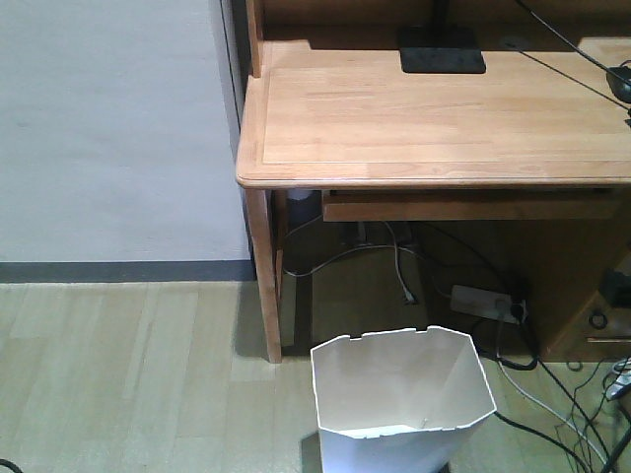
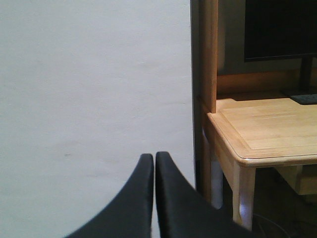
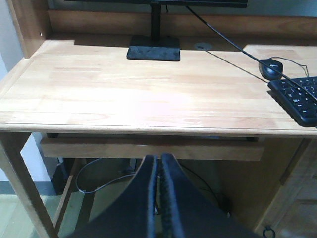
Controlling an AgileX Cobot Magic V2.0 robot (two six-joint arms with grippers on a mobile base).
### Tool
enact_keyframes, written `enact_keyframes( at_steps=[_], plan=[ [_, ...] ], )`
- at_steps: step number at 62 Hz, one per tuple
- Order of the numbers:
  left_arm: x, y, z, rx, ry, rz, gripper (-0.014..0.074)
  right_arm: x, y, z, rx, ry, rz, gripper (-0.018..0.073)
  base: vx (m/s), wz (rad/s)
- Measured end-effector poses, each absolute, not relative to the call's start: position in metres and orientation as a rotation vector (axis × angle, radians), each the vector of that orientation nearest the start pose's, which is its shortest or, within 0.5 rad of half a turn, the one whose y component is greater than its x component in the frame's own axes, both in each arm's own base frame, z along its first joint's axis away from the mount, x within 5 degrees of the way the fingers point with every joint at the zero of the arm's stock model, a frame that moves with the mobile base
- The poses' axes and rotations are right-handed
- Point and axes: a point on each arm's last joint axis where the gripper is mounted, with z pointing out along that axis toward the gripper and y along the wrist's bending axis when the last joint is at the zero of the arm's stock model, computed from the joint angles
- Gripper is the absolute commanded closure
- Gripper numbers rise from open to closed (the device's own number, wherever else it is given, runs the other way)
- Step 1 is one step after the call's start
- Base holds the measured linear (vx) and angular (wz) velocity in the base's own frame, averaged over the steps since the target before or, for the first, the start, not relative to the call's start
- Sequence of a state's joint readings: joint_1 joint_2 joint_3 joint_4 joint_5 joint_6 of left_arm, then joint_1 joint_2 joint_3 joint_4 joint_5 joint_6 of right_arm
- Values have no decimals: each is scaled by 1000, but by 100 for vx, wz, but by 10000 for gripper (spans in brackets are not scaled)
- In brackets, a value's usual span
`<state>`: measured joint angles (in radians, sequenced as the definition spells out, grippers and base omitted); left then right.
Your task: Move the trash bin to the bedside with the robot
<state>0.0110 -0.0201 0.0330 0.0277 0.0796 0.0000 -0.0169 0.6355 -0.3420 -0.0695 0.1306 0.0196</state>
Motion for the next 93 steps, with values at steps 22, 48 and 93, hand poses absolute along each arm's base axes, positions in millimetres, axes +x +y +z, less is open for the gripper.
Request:
enact_keyframes(
  at_steps=[22, 48, 93],
  plan=[
    [56, 1, 196, 11, 1576, 32, 603, 131, -3, 261, -25, 1914, -54, 94, 0, 0],
    [56, 1, 196, 11, 1576, 32, 603, 134, -3, 265, 40, 1938, -6, 18, 0, 0],
    [56, 1, 196, 11, 1576, 32, 603, 234, -2, 249, -17, 2567, 129, 19, 0, 0]
  ],
)
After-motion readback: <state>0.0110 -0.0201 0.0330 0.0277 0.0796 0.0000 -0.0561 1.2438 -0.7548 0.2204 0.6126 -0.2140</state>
